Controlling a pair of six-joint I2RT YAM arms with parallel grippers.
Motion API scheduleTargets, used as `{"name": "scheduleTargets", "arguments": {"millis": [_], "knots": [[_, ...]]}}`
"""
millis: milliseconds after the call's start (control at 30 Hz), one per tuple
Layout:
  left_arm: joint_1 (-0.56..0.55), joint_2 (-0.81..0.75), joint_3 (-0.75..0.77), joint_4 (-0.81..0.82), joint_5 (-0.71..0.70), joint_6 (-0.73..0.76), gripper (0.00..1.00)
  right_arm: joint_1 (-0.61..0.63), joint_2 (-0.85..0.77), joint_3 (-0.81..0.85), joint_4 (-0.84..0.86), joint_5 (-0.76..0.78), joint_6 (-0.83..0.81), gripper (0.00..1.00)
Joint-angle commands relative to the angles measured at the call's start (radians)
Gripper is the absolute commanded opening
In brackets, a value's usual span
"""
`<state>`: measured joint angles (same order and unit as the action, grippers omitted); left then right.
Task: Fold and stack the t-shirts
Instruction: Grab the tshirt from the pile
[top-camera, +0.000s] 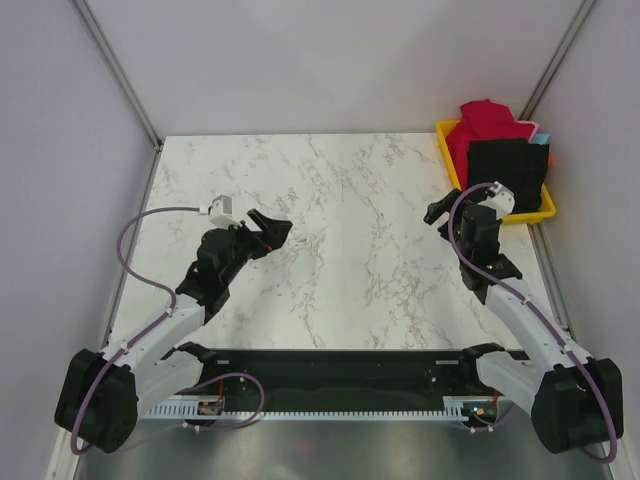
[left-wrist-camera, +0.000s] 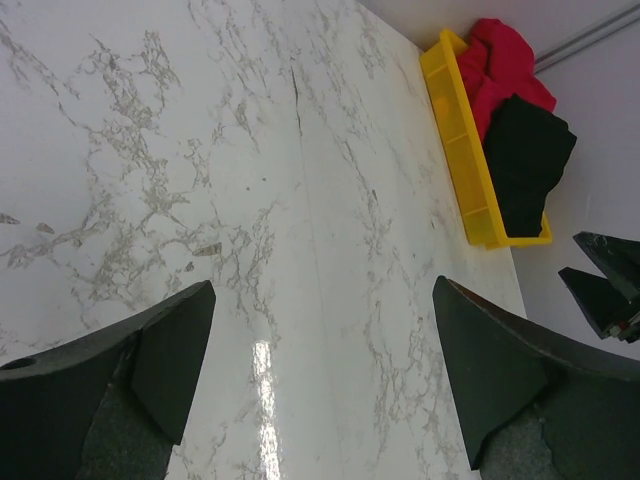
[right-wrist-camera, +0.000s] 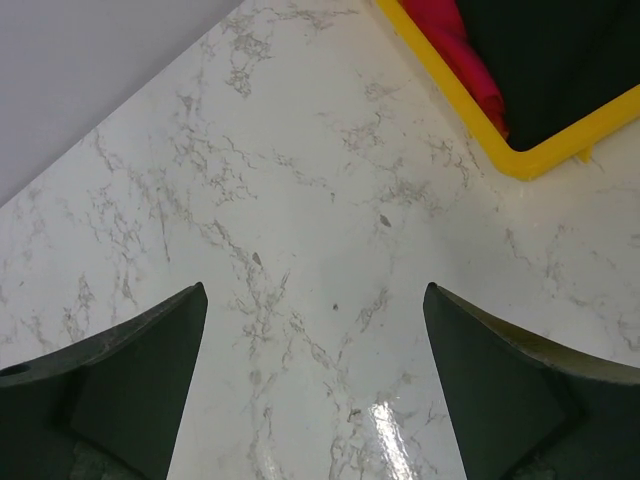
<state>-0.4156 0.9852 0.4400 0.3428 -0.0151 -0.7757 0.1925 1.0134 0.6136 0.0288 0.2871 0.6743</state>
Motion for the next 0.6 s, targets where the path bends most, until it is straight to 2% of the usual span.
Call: {"name": "scheduleTargets", "arguments": {"millis": [0,67,200,267,400,567], "knots": [[0.006,0.000,0.026,0.022,0.035,-0.039,0.97,-0.004,0.019,0.049,-0.015,0.055,-0.050,0.98],[0.005,0.009,0.032,0.019,0.047,-0.040,0.96,-0.016,0.059,0.076,-0.026,0.061,-0.042,0.98],[0.003,0.017,0.019,0.047,0.050,-0.042,0.96,-0.135,0.180,0.149,-0.026,-0.064,-0.012,0.95],[0.004,0.027,0.014,0.064,0.049,-0.043,0.96,-0.172,0.249,0.214,-0.073,-0.028,-0.013,0.93],[0.005,0.055,0.014,0.096,0.105,-0.065,0.95,-0.223,0.372,0.314,-0.104,0.169,0.007,0.93],[0.003,0.073,-0.001,0.147,0.158,-0.091,0.92,-0.254,0.585,0.494,-0.178,0.277,0.010,0.91]]}}
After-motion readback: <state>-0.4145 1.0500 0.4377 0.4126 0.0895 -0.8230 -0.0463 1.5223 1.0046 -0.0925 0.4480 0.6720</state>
